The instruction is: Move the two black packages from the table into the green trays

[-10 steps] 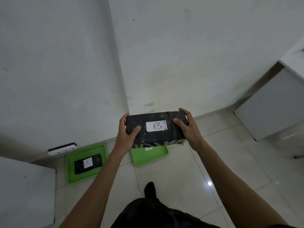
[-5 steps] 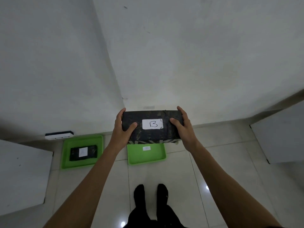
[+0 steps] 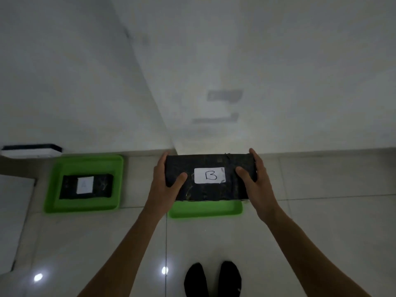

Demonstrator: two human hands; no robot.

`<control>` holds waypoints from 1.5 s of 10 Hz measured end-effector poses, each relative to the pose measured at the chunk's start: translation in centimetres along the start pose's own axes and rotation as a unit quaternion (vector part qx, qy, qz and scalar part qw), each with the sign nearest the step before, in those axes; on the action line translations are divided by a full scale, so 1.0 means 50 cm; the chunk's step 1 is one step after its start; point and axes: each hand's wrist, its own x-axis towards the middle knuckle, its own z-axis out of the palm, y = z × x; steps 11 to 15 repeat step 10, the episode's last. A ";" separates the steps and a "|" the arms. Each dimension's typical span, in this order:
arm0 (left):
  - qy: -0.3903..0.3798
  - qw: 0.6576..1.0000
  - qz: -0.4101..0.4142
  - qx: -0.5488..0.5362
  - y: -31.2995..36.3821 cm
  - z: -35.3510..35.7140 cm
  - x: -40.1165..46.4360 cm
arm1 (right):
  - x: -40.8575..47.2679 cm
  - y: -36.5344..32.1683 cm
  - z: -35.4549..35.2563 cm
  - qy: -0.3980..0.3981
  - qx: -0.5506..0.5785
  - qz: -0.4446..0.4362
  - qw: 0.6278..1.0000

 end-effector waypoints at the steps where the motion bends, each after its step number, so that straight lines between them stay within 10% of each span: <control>1: -0.011 1.000 -0.008 -0.002 -0.184 0.052 0.062 | 0.082 0.181 0.047 0.002 -0.036 -0.004 0.999; 5: -0.021 0.998 -0.038 0.044 -0.597 0.195 0.220 | 0.299 0.593 0.178 -0.007 -0.080 0.005 0.997; 15: -0.082 0.976 -0.108 0.172 -0.527 0.146 0.151 | 0.234 0.530 0.133 -0.054 -0.198 0.055 0.977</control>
